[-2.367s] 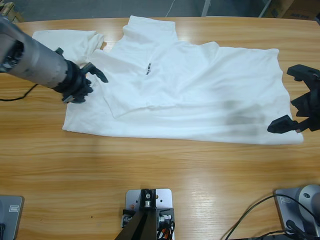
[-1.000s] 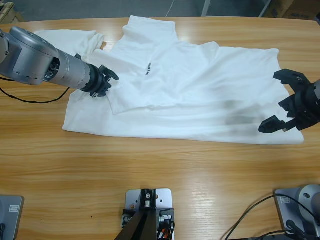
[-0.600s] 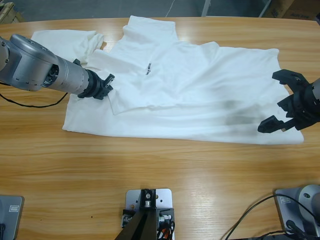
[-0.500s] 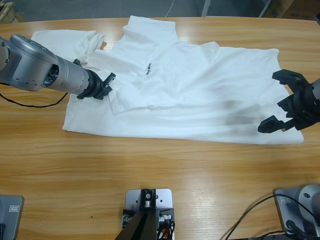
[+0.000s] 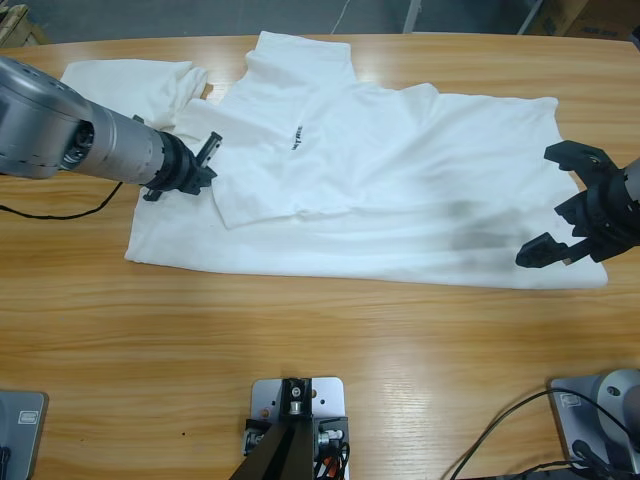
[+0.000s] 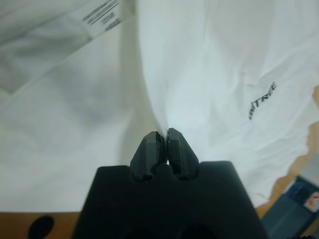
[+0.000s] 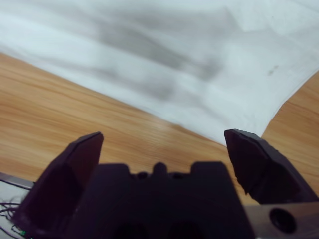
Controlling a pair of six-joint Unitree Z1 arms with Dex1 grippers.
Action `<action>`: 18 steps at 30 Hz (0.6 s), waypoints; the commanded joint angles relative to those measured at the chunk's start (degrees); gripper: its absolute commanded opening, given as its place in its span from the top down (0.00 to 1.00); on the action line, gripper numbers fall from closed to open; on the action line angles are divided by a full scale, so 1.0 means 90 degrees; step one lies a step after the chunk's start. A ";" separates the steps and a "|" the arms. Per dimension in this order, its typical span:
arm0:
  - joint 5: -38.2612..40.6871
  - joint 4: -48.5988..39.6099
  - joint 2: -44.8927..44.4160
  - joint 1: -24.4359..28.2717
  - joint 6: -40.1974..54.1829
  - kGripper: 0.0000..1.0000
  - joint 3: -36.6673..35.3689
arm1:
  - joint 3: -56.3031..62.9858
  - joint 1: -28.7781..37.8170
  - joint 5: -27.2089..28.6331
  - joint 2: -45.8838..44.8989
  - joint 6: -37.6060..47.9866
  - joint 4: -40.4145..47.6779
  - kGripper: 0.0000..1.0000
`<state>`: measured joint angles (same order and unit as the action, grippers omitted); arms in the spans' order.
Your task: Fold clothes
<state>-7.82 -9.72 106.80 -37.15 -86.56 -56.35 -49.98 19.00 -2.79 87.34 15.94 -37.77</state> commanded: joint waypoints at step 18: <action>-0.0596 -0.1999 -0.1140 -0.1330 -0.3351 1.00 -0.0019 | 0.0266 0.0449 -0.0096 -0.0046 0.0094 0.0066 0.01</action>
<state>-12.46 -22.91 99.85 -48.23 -112.88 -57.18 -49.47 21.72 -2.80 87.05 16.16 -37.76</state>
